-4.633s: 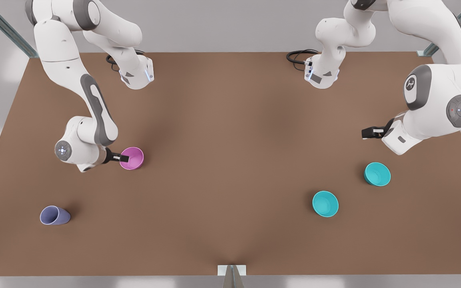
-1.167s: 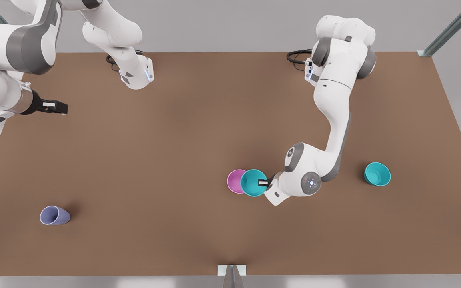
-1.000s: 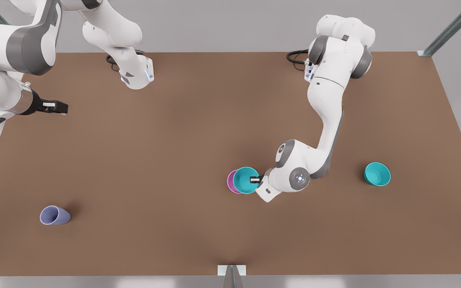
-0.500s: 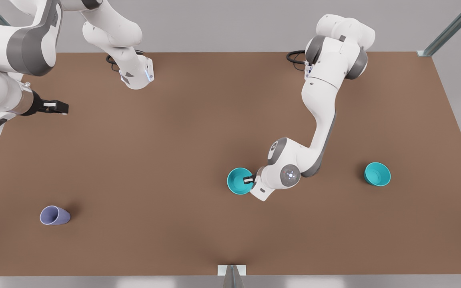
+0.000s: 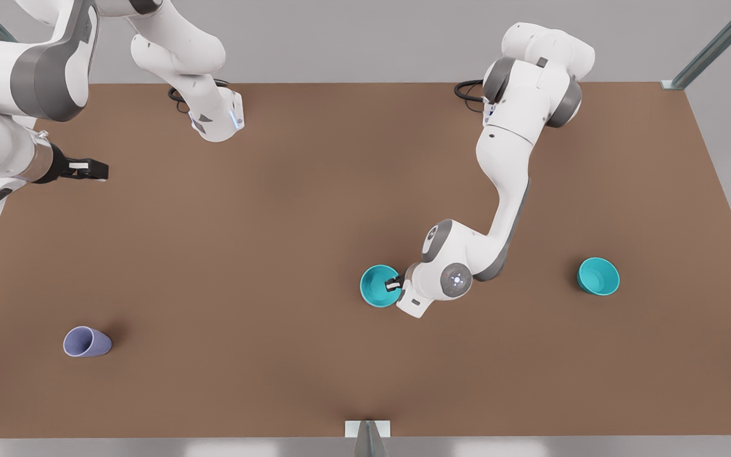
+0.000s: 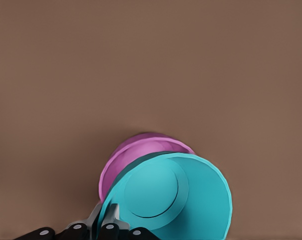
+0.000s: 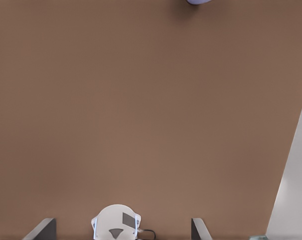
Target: Stack the blue bowl on the pink bowl
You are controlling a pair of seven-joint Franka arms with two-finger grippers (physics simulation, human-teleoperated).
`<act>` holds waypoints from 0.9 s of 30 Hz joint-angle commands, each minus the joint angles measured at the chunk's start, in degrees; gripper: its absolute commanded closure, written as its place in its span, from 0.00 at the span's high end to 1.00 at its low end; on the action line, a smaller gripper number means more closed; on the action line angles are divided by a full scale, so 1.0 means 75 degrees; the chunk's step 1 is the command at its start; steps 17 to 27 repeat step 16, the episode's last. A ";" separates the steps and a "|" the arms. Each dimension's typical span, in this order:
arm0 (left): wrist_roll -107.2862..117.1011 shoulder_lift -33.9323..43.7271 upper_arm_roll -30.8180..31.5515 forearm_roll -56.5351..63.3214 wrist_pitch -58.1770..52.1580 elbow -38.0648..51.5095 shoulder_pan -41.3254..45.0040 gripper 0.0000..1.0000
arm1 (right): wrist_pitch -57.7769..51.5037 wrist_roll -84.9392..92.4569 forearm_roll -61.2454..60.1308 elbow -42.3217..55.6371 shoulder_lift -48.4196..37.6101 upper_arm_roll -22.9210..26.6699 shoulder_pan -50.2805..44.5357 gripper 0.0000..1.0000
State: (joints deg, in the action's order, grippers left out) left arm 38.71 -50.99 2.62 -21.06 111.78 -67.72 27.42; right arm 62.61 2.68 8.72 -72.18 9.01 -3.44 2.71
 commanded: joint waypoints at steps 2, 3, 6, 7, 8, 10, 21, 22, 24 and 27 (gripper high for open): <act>0.0628 0.0048 0.0002 -0.0028 -0.0115 0.0006 0.0000 1.00 | -0.0016 0.0064 -0.0003 0.0003 -0.0006 0.0002 0.0003 1.00; 0.0581 0.0118 0.0002 -0.0016 -0.0139 0.0041 0.0000 1.00 | -0.0016 0.0064 -0.0003 0.0003 -0.0006 0.0002 0.0003 1.00; -0.1676 0.1909 -0.1660 0.0195 -0.3522 0.0158 -0.0785 1.00 | -0.0016 0.0064 -0.0003 0.0003 -0.0006 0.0002 0.0003 1.00; -0.4430 0.2731 -0.3359 0.0745 -0.4895 0.0673 -0.0797 1.00 | -0.0005 0.0064 -0.0003 0.0003 -0.0006 0.0002 0.0003 1.00; -0.6131 0.2977 -0.3760 0.1424 -0.5178 0.0826 -0.0809 1.00 | -0.0005 0.0064 -0.0003 0.0003 -0.0006 0.0002 0.0003 1.00; -0.5784 0.3878 -0.2814 0.2058 -0.4395 0.0185 -0.1322 1.00 | 0.0007 0.0064 -0.0003 0.0003 -0.0018 0.0002 0.0003 1.00; -0.4633 0.5087 -0.1217 0.2984 -0.4674 -0.0967 -0.1781 1.00 | 0.0030 0.0064 -0.0003 0.0003 -0.0018 0.0002 0.0003 1.00; -0.4633 0.5087 -0.1217 0.2984 -0.4674 -0.0967 -0.1781 1.00 | 0.0030 0.0064 -0.0003 0.0003 -0.0018 0.0002 0.0003 1.00; -0.4633 0.5087 -0.1217 0.2984 -0.4674 -0.0967 -0.1781 1.00 | 0.0030 0.0064 -0.0003 0.0003 -0.0018 0.0002 0.0003 1.00; -0.4633 0.5087 -0.1217 0.2984 -0.4674 -0.0967 -0.1781 1.00 | 0.0030 0.0064 -0.0003 0.0003 -0.0018 0.0002 0.0003 1.00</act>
